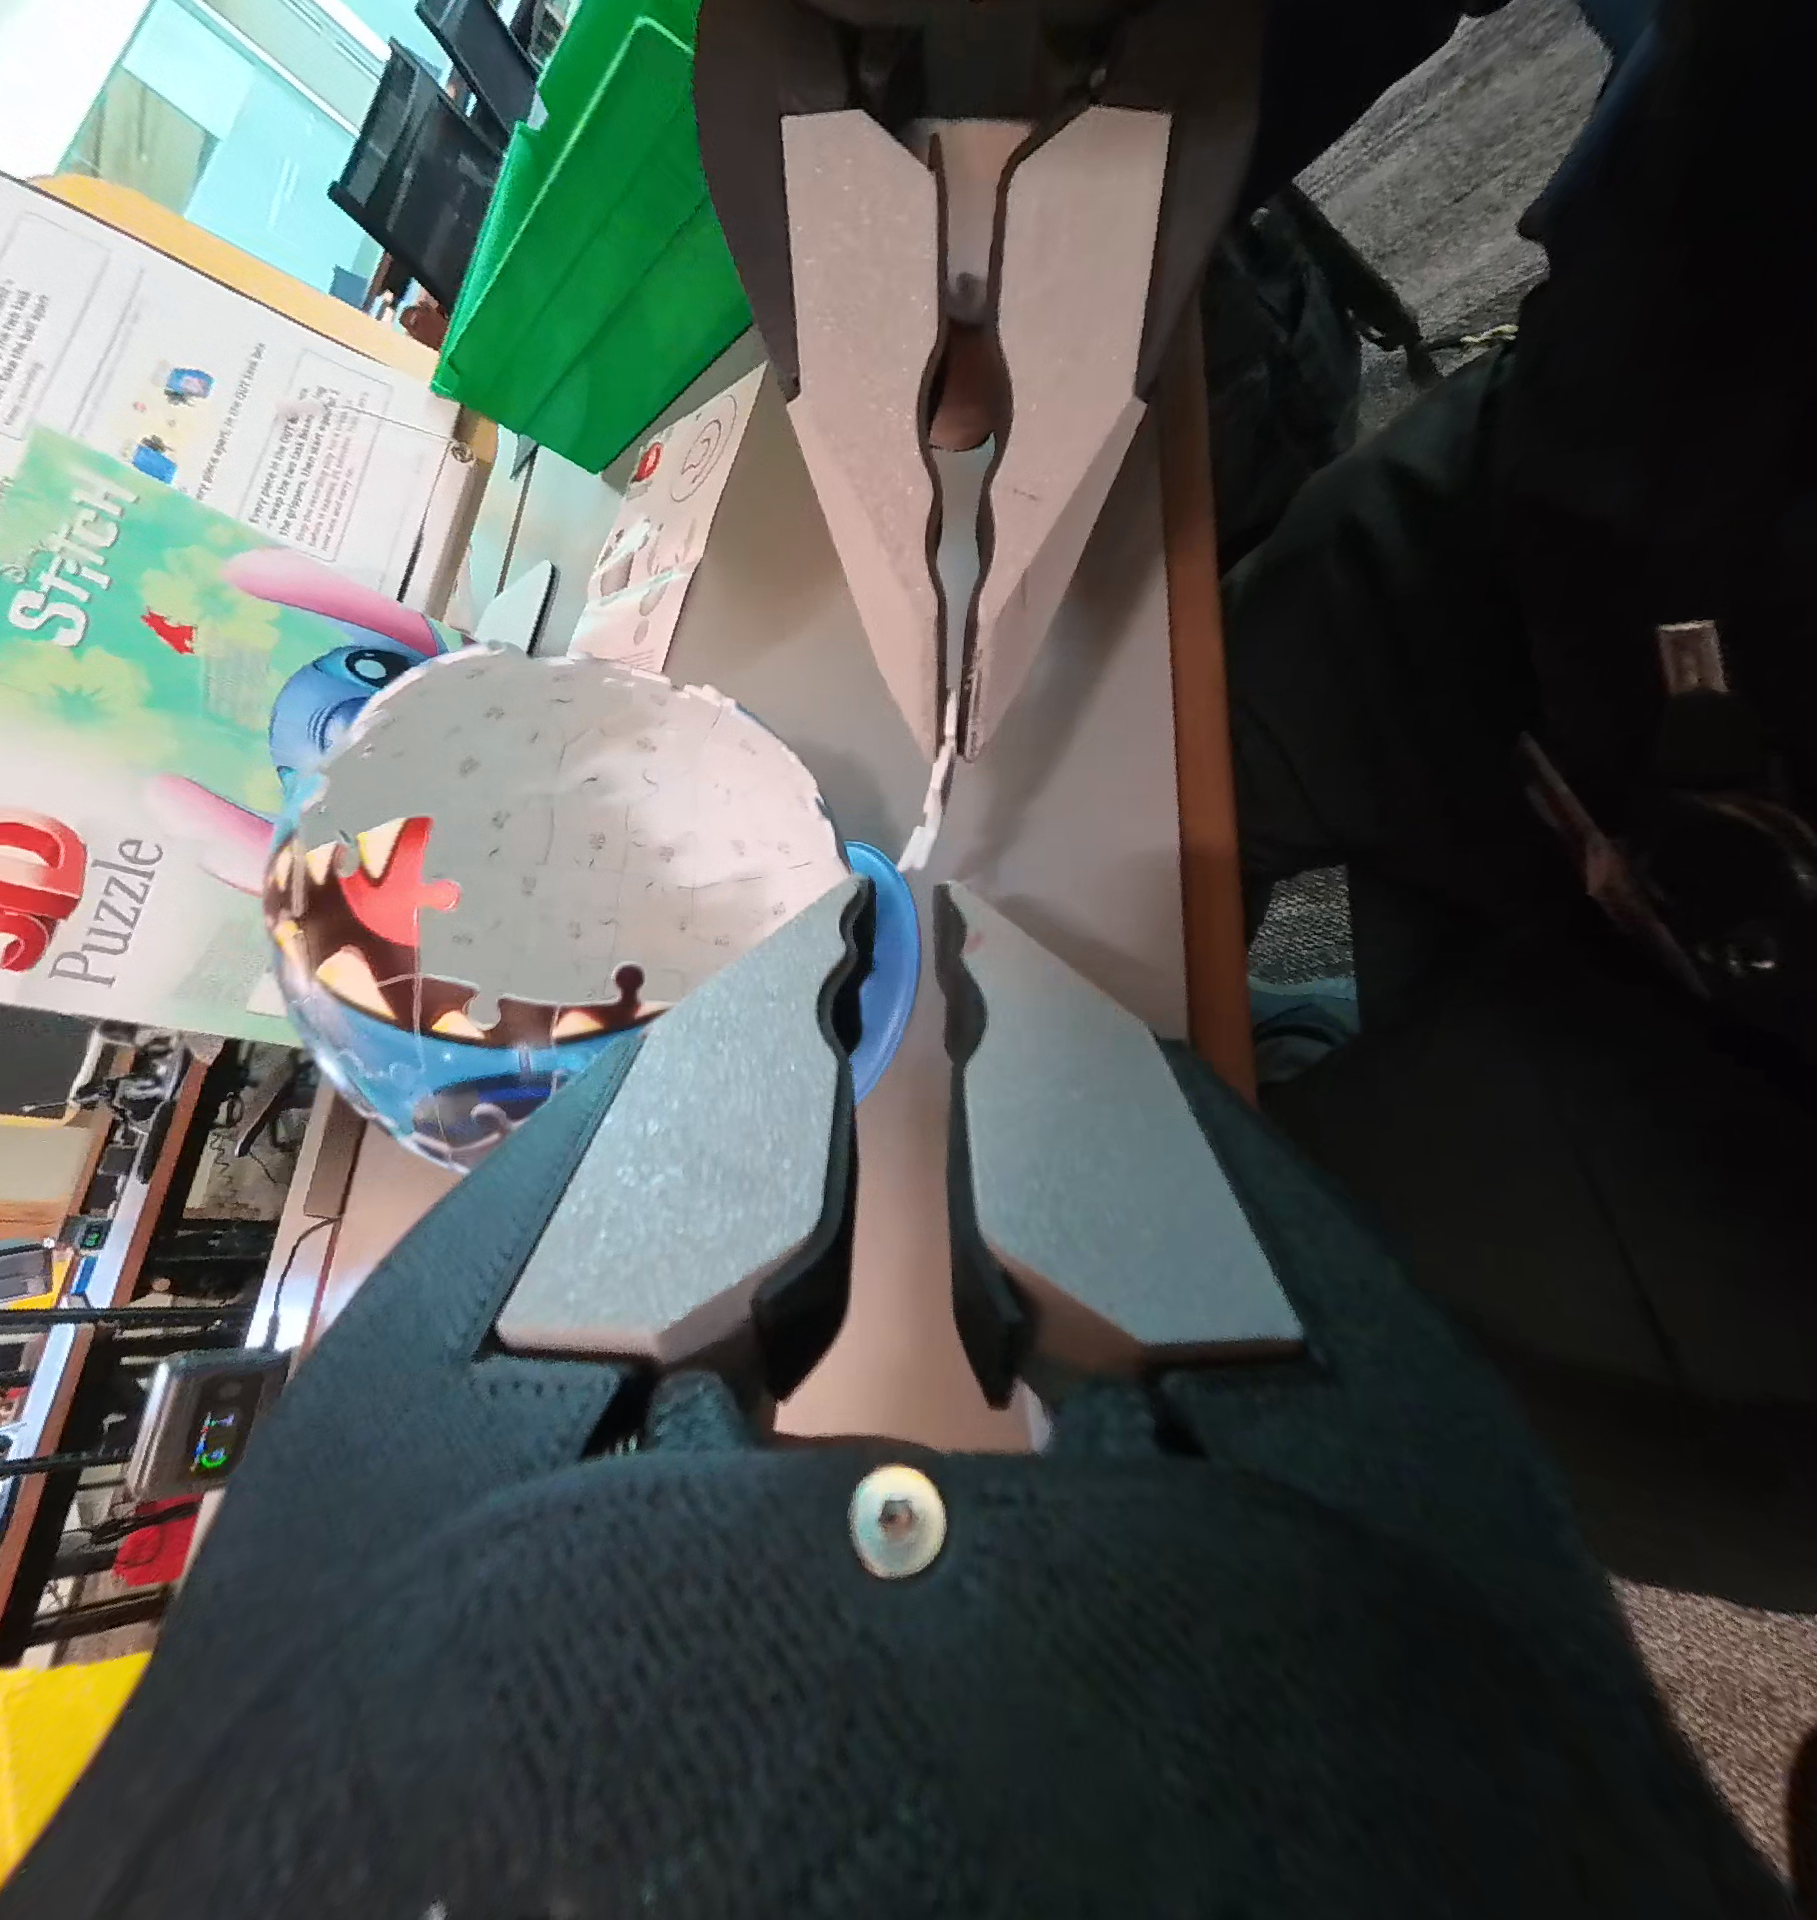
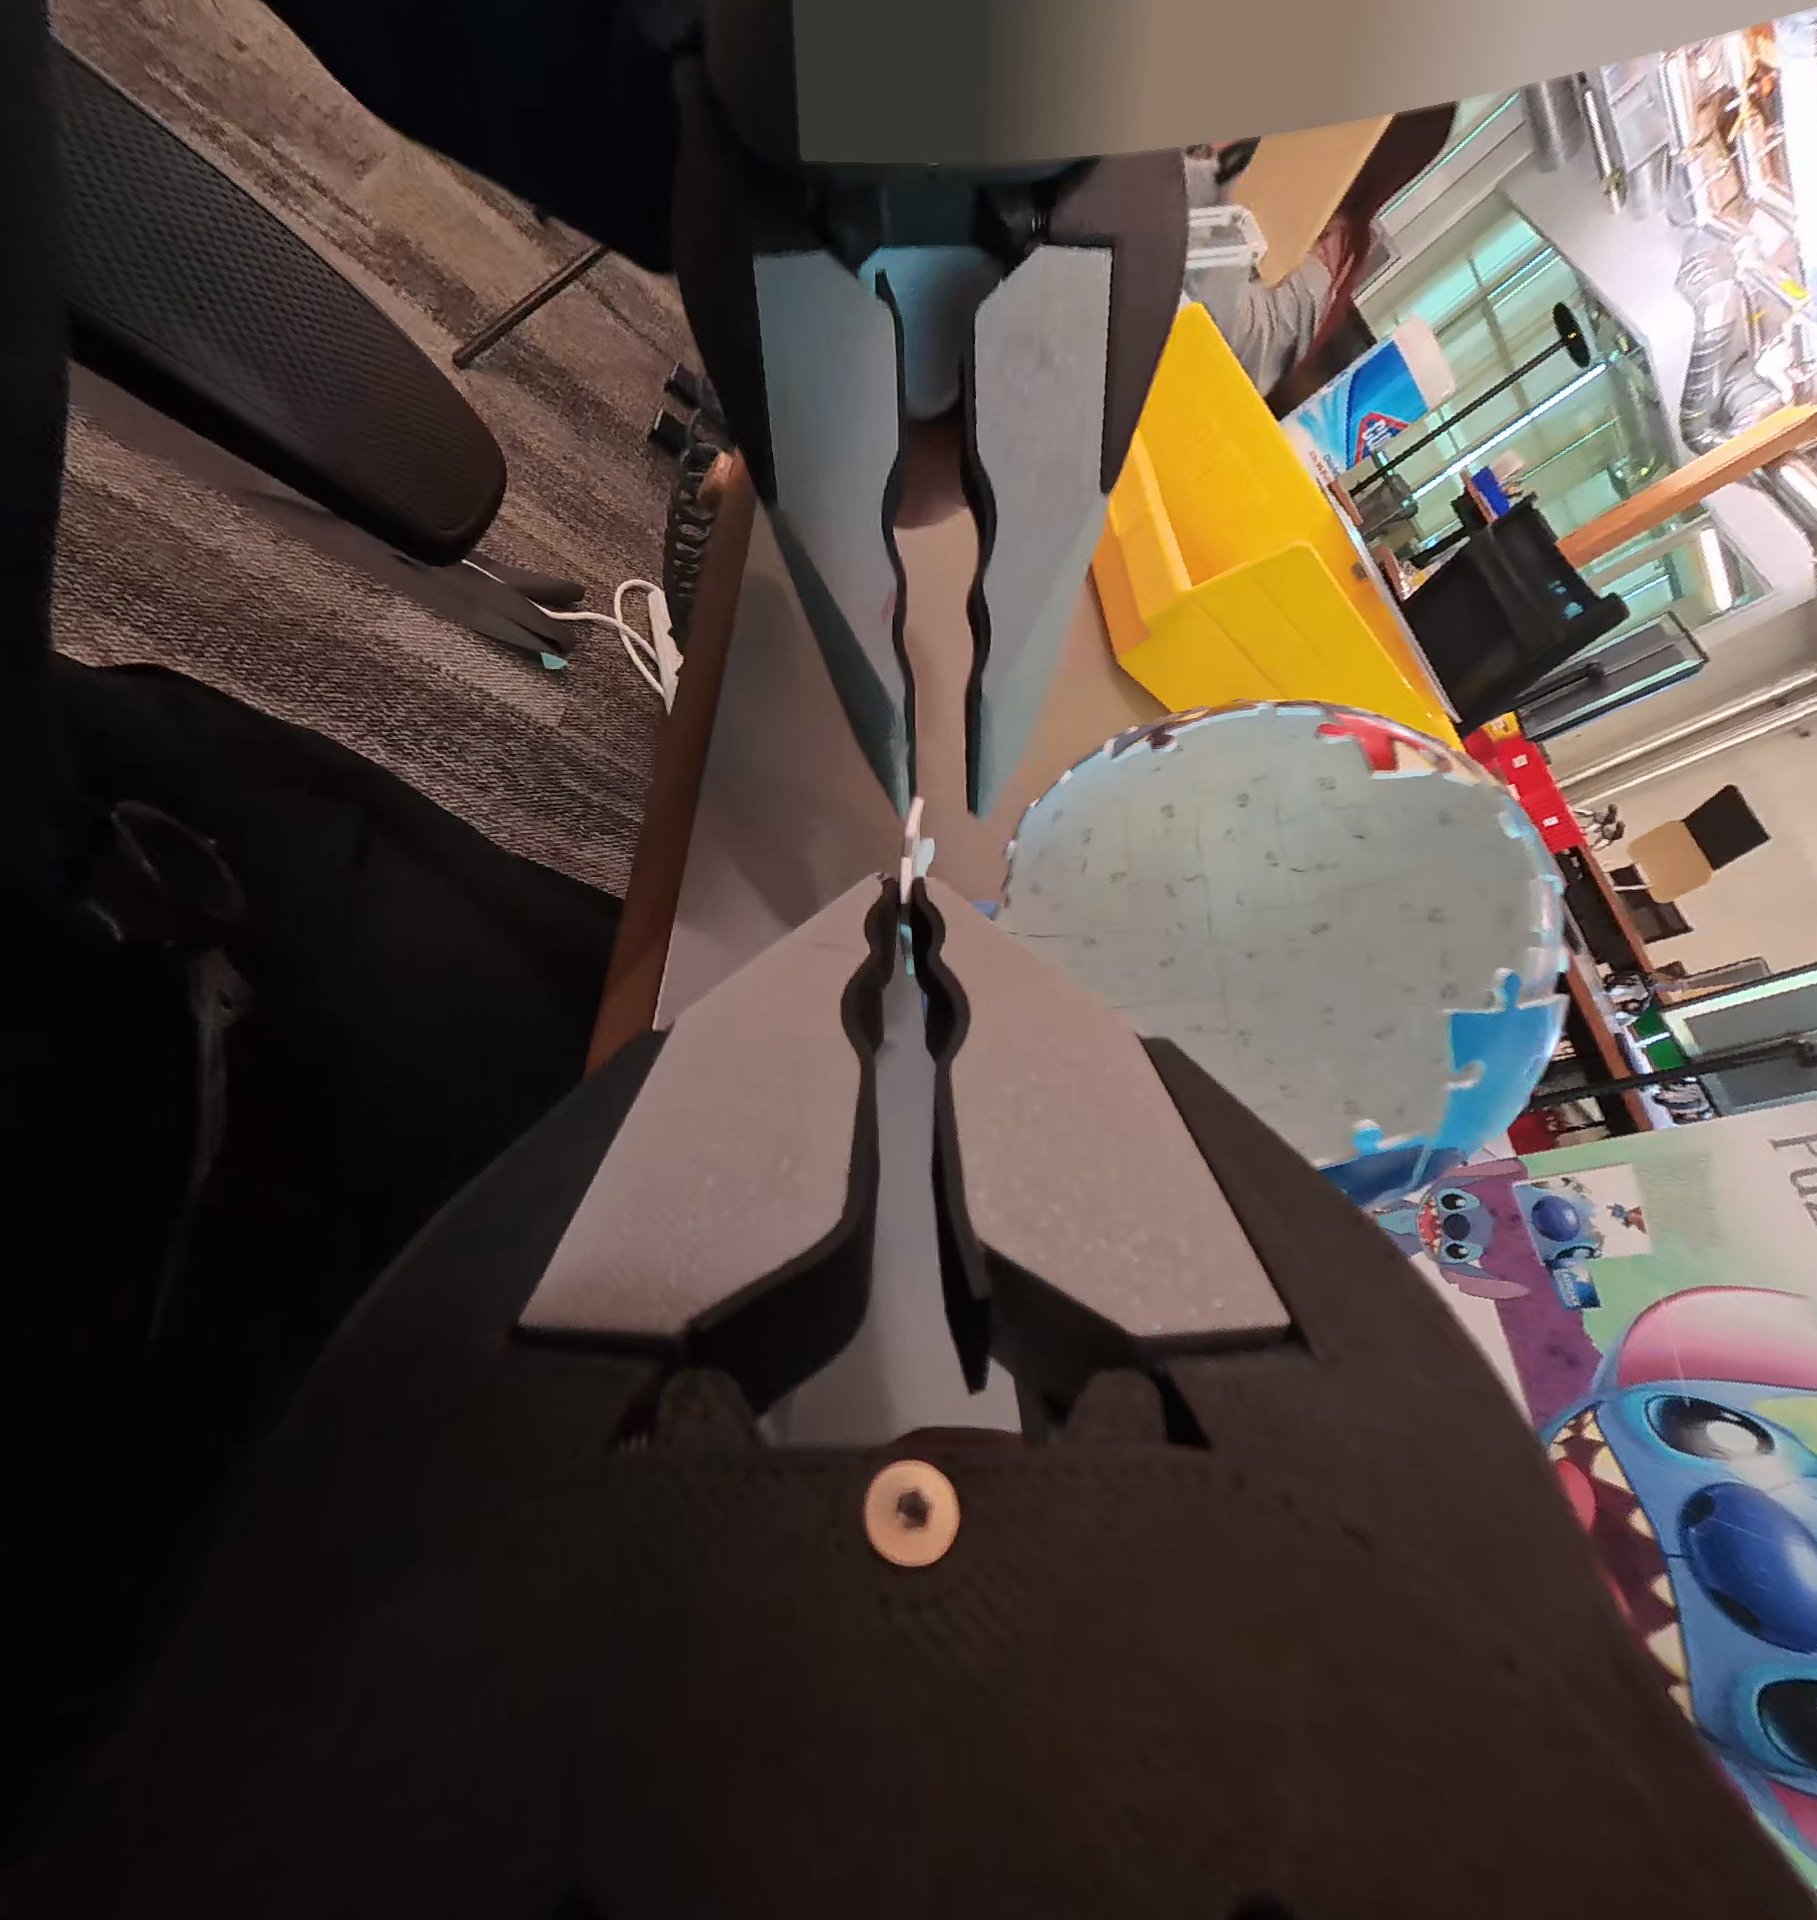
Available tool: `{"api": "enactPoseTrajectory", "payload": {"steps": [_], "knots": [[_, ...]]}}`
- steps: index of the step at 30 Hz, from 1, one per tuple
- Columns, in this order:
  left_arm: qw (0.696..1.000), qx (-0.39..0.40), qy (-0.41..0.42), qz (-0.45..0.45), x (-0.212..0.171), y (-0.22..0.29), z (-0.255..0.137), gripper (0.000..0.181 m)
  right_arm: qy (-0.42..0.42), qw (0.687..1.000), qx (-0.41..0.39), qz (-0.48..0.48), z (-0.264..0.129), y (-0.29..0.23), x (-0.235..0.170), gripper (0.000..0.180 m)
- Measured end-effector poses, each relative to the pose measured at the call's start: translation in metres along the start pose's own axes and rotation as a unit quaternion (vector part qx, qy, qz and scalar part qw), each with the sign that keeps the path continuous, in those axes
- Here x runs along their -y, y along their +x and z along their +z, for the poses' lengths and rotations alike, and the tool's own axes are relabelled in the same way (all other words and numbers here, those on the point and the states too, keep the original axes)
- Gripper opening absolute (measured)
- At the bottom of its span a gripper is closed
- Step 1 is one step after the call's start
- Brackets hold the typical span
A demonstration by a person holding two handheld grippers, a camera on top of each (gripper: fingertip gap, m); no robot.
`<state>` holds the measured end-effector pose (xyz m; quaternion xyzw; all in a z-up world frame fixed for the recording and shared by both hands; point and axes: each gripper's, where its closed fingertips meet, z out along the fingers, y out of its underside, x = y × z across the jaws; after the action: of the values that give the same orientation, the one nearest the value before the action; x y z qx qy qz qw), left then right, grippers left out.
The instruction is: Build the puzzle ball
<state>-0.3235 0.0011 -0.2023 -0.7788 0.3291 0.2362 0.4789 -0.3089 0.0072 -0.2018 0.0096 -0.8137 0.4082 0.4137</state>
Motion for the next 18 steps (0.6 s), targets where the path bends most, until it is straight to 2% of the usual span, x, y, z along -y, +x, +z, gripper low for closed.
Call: {"api": "enactPoseTrajectory", "payload": {"steps": [11,16,18], "knots": [[1.000,0.012,0.006,0.007,0.001,0.002,0.005,0.010,0.003,1.000,-0.001,0.004,0.001,0.001,-0.001,0.000],[0.999,0.023,0.008,0.021,0.007,0.002,0.009,0.019,0.009,1.000,-0.005,-0.003,0.001,0.001,0.002,0.000],[0.999,0.022,0.011,0.034,0.008,0.003,0.010,0.002,0.011,1.000,-0.003,0.001,0.001,0.002,0.002,0.000]]}}
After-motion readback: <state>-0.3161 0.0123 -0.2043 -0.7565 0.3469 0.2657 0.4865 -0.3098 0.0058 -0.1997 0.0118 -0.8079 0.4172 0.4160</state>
